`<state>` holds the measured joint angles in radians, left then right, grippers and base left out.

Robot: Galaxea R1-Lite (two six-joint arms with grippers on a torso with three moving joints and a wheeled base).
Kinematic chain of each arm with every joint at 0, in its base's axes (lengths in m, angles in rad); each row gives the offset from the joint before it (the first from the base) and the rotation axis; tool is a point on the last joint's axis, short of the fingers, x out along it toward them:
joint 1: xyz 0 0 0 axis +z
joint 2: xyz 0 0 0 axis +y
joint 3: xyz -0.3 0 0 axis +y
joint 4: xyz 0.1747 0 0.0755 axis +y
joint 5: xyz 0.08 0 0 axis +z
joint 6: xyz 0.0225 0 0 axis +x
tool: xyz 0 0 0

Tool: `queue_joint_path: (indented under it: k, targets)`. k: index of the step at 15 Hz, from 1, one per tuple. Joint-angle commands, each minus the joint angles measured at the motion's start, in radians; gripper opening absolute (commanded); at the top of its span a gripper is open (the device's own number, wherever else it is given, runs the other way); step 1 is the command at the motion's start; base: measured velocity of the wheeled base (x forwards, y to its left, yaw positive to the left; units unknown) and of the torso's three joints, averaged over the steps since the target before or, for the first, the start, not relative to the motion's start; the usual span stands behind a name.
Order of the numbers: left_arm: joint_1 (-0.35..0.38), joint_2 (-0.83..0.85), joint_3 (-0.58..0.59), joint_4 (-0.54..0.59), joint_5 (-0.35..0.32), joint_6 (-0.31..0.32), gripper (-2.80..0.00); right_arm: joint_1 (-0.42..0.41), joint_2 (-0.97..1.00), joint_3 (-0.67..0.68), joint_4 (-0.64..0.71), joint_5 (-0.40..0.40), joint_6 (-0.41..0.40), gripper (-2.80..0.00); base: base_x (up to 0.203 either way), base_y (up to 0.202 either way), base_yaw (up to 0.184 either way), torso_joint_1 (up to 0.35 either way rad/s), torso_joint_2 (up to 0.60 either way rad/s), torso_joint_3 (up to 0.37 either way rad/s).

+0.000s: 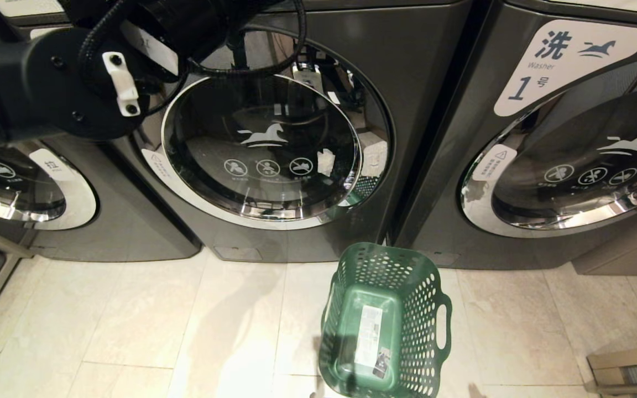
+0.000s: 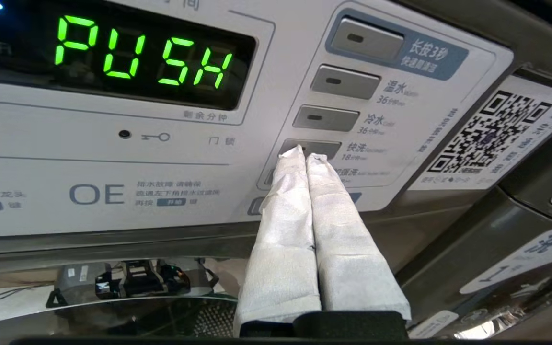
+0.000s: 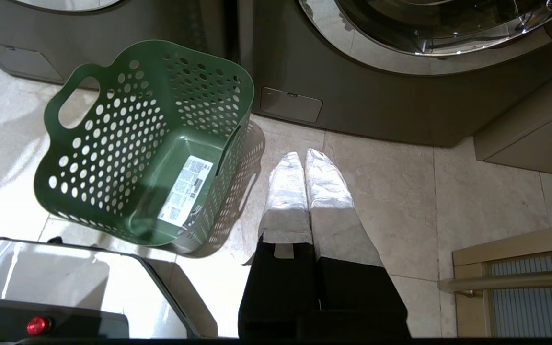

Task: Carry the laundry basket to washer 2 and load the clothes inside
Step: Press the washing machine switch

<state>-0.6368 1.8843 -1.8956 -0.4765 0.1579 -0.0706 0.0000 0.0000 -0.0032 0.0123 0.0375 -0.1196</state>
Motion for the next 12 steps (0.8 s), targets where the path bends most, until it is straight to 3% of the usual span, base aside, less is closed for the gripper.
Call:
queue_joint_path:
  k: [1, 12]
  targets:
    - [0.000, 0.036, -0.031, -0.002, 0.011, 0.002, -2.80, 0.000, 0.002, 0.000, 0.000, 0.001, 0.000, -2.80, 0.000, 0.000, 0.000, 0.000, 0.00, 0.000]
    - [-0.001, 0.022, -0.030, -0.001, 0.022, 0.006, -2.80, 0.000, 0.002, 0.000, 0.000, -0.001, -0.003, -2.80, 0.000, 0.000, 0.000, 0.000, 0.00, 0.000]
